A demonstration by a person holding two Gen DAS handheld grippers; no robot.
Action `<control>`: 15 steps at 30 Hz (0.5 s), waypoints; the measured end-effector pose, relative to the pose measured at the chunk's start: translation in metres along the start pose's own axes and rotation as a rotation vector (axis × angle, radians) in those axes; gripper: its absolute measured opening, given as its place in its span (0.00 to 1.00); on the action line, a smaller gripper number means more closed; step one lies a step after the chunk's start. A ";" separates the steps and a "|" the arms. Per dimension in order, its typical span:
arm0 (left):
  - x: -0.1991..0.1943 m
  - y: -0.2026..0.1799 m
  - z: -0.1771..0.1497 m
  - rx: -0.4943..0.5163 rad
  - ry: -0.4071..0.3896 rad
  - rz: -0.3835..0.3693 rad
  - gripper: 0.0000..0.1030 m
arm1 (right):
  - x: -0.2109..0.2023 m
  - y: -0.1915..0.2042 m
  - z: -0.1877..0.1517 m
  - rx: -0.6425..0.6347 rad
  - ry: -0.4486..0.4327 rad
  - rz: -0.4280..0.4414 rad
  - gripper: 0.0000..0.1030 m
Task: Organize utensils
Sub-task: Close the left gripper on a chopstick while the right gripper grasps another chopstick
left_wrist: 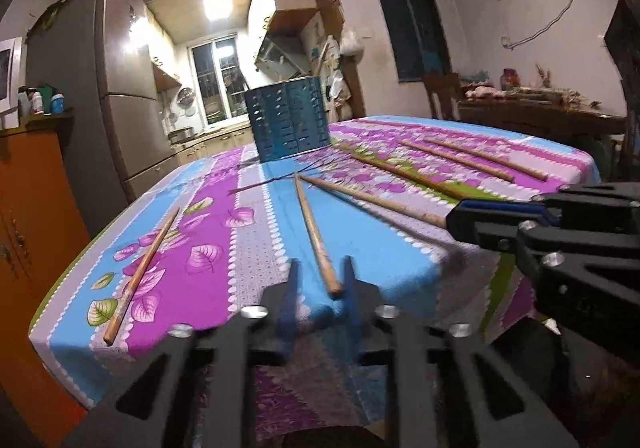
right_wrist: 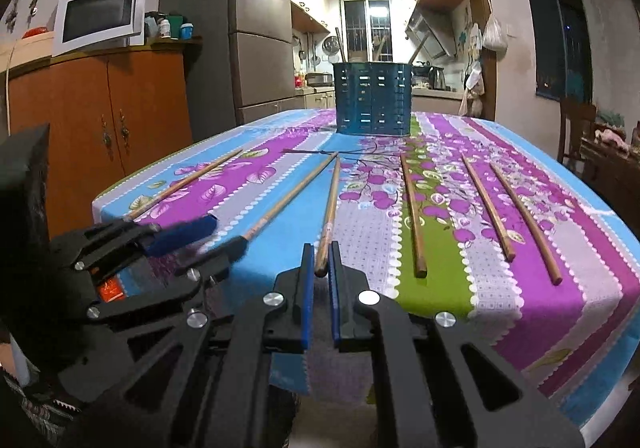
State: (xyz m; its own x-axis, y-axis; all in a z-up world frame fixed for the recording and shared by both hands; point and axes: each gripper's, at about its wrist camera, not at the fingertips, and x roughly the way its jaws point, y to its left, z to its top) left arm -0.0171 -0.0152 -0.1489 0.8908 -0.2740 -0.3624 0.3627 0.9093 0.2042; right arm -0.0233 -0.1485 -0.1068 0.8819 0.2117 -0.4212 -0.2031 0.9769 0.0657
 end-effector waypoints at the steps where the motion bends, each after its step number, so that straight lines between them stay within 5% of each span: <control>1: 0.000 0.001 -0.001 -0.007 0.000 0.001 0.17 | 0.000 0.000 0.000 0.001 0.001 0.001 0.05; 3: 0.002 0.001 -0.001 -0.006 0.004 0.012 0.09 | 0.001 0.001 0.000 -0.001 0.001 0.003 0.05; 15: 0.005 0.013 -0.003 -0.021 0.007 0.091 0.10 | 0.017 0.003 -0.004 -0.015 0.029 0.002 0.06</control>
State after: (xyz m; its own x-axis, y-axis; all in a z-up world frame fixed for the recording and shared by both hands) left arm -0.0082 -0.0036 -0.1508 0.9180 -0.1878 -0.3492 0.2744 0.9366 0.2177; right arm -0.0111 -0.1422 -0.1175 0.8687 0.2129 -0.4473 -0.2117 0.9759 0.0534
